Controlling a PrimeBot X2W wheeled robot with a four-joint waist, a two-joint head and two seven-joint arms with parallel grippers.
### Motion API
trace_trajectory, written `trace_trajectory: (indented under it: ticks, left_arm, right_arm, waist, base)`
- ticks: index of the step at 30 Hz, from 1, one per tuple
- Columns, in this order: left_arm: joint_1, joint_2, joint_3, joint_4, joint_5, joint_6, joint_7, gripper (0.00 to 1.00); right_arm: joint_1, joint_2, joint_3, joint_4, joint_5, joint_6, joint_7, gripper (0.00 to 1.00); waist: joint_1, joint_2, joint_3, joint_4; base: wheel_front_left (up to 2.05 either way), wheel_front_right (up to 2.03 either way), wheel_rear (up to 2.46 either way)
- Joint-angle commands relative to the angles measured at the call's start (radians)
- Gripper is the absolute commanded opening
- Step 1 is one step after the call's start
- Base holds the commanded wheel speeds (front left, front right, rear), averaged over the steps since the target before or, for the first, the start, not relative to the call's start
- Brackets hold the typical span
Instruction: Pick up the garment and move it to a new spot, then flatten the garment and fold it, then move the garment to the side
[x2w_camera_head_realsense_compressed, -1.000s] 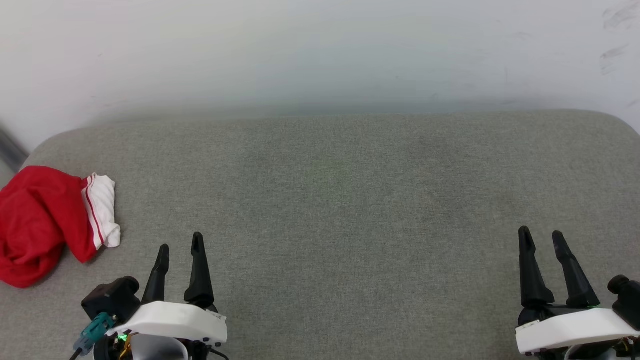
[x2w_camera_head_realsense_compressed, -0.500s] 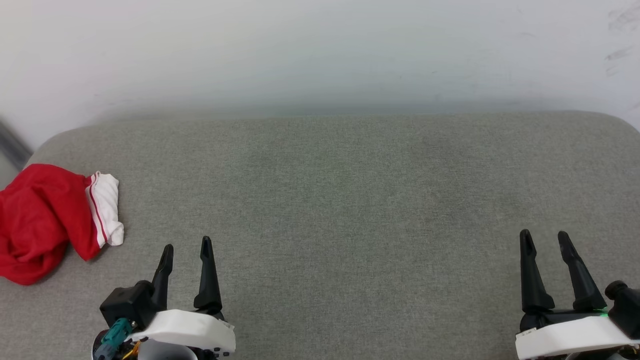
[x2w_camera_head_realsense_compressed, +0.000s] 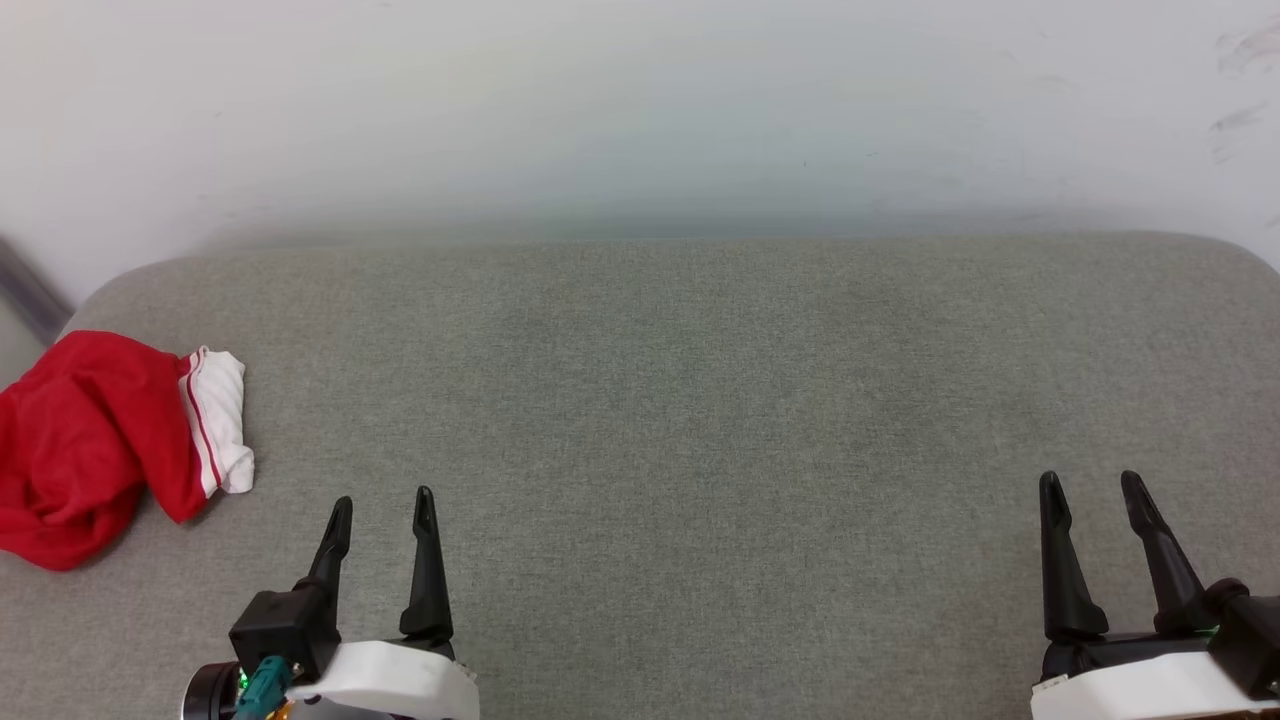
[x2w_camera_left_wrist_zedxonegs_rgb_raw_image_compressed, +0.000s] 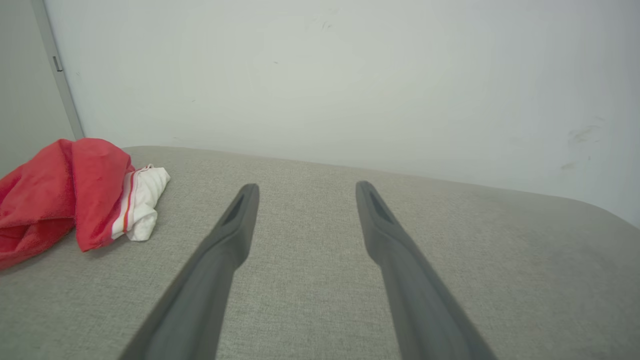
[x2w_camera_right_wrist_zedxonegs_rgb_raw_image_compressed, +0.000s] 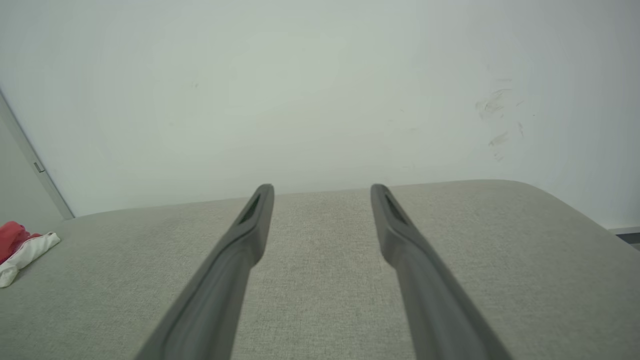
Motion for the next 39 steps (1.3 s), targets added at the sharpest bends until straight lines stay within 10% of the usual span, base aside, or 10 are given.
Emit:
trace_trajectory:
  ticks: [1, 39]
  left_arm:
    - [0.009, 0.003, -0.004, -0.009, 0.022, -0.003, -0.011, 1.0]
    - [0.041, 0.003, -0.018, 0.001, 0.149, 0.011, -0.05, 1.0]
  right_arm:
    - [0.011, -0.002, -0.002, -0.009, -0.02, 0.002, -0.01, 1.0]
    - [0.056, -0.001, -0.006, 0.019, -0.044, 0.001, -0.05, 1.0]
  waist:
    - [0.0, 0.0, 0.0, 0.0]
    - [0.0, 0.0, 0.001, 0.005]
  base:
    - [0.0, 0.0, 0.0]
    - [0.0, 0.0, 0.0]
